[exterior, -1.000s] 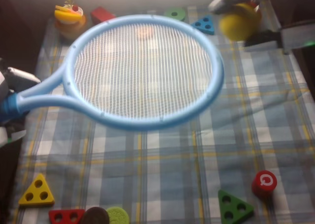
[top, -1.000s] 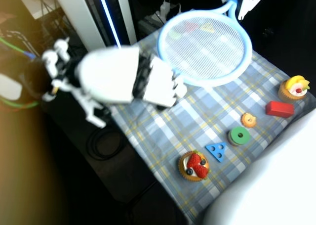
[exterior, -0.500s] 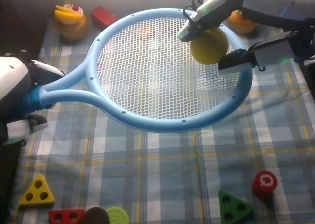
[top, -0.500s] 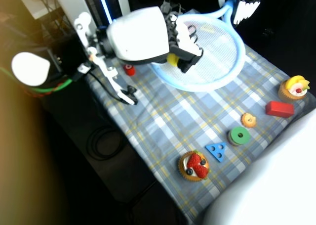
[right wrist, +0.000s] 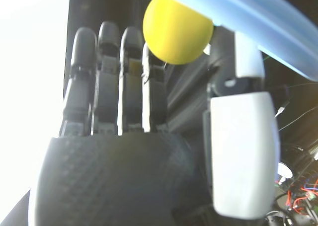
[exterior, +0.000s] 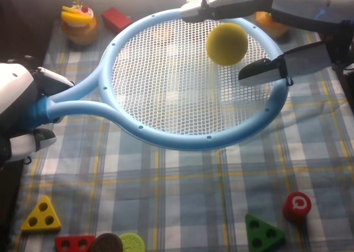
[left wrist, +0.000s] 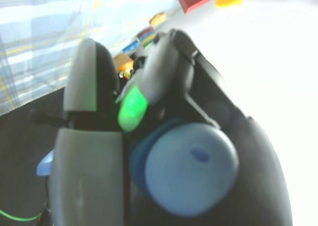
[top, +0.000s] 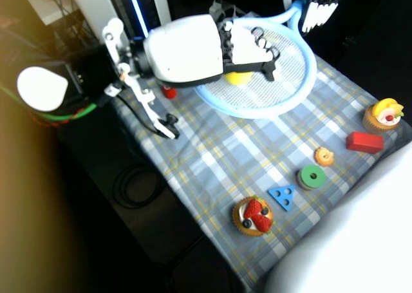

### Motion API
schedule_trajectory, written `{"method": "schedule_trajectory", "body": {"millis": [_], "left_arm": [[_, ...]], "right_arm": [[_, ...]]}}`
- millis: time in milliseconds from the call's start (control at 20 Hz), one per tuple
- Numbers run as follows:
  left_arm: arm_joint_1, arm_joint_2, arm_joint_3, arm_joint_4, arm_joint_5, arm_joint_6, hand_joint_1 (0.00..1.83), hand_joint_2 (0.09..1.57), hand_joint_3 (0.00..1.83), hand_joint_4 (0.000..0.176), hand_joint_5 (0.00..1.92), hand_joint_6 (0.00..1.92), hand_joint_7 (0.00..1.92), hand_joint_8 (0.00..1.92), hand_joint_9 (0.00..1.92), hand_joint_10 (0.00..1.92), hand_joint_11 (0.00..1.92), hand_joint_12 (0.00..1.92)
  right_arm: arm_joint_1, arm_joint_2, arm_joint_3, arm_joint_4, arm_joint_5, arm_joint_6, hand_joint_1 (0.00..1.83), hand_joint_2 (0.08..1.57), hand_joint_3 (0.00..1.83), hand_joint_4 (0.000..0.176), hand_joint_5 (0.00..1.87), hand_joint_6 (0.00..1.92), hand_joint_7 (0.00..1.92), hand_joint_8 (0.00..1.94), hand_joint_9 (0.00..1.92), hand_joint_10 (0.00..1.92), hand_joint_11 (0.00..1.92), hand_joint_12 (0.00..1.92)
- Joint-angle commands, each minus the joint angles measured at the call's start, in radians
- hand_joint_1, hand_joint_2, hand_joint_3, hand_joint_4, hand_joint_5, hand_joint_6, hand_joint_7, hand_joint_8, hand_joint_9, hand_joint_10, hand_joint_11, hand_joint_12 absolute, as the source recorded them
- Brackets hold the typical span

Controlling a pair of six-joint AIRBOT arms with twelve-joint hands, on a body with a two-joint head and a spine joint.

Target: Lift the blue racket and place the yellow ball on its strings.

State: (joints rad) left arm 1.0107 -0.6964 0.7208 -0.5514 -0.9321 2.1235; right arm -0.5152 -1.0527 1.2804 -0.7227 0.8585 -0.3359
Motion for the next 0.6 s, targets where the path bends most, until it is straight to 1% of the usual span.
{"method": "schedule_trajectory", "body": {"millis": [0, 50, 100, 150, 200, 250, 300, 350, 400, 450, 500, 550], "left_arm": [[-0.012, -0.004, 0.002, 0.023, -0.123, -0.006, 1.74, 1.18, 0.0, 0.176, 0.88, 1.92, 1.38, 1.92, 1.66, 1.92, 1.63, 1.92], [-0.012, -0.004, 0.002, 0.023, -0.124, -0.006, 1.74, 1.18, 0.0, 0.176, 0.88, 1.92, 1.37, 1.92, 1.66, 1.92, 1.62, 1.92], [-0.012, -0.004, 0.003, 0.023, -0.124, -0.006, 1.76, 1.17, 0.0, 0.176, 0.9, 1.92, 1.4, 1.92, 1.68, 1.92, 1.51, 1.89], [-0.012, -0.004, 0.005, 0.023, -0.12, -0.006, 1.75, 1.17, 0.0, 0.176, 0.93, 1.92, 1.43, 1.92, 1.69, 1.92, 1.5, 1.91], [-0.013, -0.004, 0.008, 0.026, -0.113, -0.006, 1.72, 1.18, 0.0, 0.176, 0.94, 1.92, 1.45, 1.92, 1.71, 1.92, 1.48, 1.91], [-0.015, -0.005, 0.013, 0.034, -0.103, -0.006, 1.67, 1.2, 0.01, 0.176, 0.97, 1.92, 1.5, 1.92, 1.73, 1.92, 1.45, 1.85], [-0.02, -0.007, 0.02, 0.042, -0.09, -0.006, 1.66, 1.21, 0.01, 0.176, 0.95, 1.92, 1.5, 1.92, 1.75, 1.92, 1.44, 1.84], [-0.028, -0.014, 0.031, 0.049, -0.07, -0.006, 1.64, 1.22, 0.01, 0.176, 0.91, 1.92, 1.49, 1.92, 1.74, 1.92, 1.43, 1.83], [-0.037, -0.02, 0.04, 0.052, -0.052, -0.006, 1.61, 1.24, 0.01, 0.176, 0.88, 1.92, 1.49, 1.92, 1.73, 1.92, 1.42, 1.87], [-0.043, -0.026, 0.049, 0.056, -0.031, -0.006, 1.6, 1.25, 0.01, 0.176, 0.85, 1.92, 1.47, 1.92, 1.71, 1.92, 1.46, 1.91], [-0.052, -0.032, 0.06, 0.065, -0.001, -0.006, 1.58, 1.26, 0.01, 0.176, 0.84, 1.92, 1.45, 1.92, 1.69, 1.92, 1.54, 1.92], [-0.063, -0.039, 0.071, 0.07, 0.021, -0.006, 1.55, 1.27, 0.01, 0.176, 0.84, 1.92, 1.42, 1.92, 1.66, 1.92, 1.59, 1.92]], "right_arm": [[0.016, 0.001, 0.0, 0.057, 0.086, 0.008, 0.84, 1.02, 0.01, 0.0, 0.4, 0.0, 0.46, 0.0, 0.43, 0.0, 0.0, 1.01], [0.016, 0.003, -0.001, 0.063, 0.086, 0.008, 0.83, 1.02, 0.01, 0.0, 0.4, 0.0, 0.46, 0.0, 0.43, 0.0, 0.0, 1.01], [0.016, 0.003, -0.002, 0.077, 0.09, 0.008, 0.85, 1.02, 0.0, 0.0, 0.42, 0.0, 0.47, 0.0, 0.43, 0.0, 0.02, 0.96], [0.016, 0.003, -0.003, 0.093, 0.099, 0.008, 0.83, 1.03, 0.0, 0.0, 0.4, 0.0, 0.46, 0.0, 0.42, 0.0, 0.01, 0.91], [0.016, 0.004, -0.003, 0.109, 0.108, 0.008, 0.81, 1.04, 0.0, 0.0, 0.38, 0.0, 0.43, 0.0, 0.38, 0.0, 0.0, 0.84], [0.016, 0.006, -0.004, 0.123, 0.113, 0.008, 0.76, 1.06, 0.01, 0.0, 0.3, 0.0, 0.38, 0.0, 0.33, 0.0, 0.0, 0.74], [0.015, 0.014, -0.005, 0.137, 0.115, 0.006, 0.77, 1.07, 0.01, 0.0, 0.24, 0.0, 0.33, 0.0, 0.3, 0.0, 0.0, 0.65], [0.016, 0.021, -0.005, 0.156, 0.115, -0.001, 0.79, 1.07, 0.0, 0.0, 0.22, 0.0, 0.31, 0.0, 0.32, 0.0, 0.06, 0.55], [0.007, 0.028, -0.006, 0.186, 0.12, -0.022, 0.78, 1.08, 0.0, 0.0, 0.21, 0.0, 0.31, 0.0, 0.36, 0.0, 0.12, 0.47], [-0.005, 0.033, -0.008, 0.221, 0.128, -0.046, 0.73, 1.09, 0.0, 0.0, 0.2, 0.0, 0.35, 0.0, 0.39, 0.0, 0.15, 0.4], [-0.022, 0.038, -0.009, 0.253, 0.141, -0.06, 0.7, 1.09, 0.0, 0.0, 0.19, 0.0, 0.38, 0.01, 0.41, 0.01, 0.15, 0.38], [-0.041, 0.042, -0.008, 0.281, 0.155, -0.069, 0.65, 1.11, 0.01, 0.0, 0.14, 0.0, 0.36, 0.0, 0.39, 0.0, 0.14, 0.37]]}}
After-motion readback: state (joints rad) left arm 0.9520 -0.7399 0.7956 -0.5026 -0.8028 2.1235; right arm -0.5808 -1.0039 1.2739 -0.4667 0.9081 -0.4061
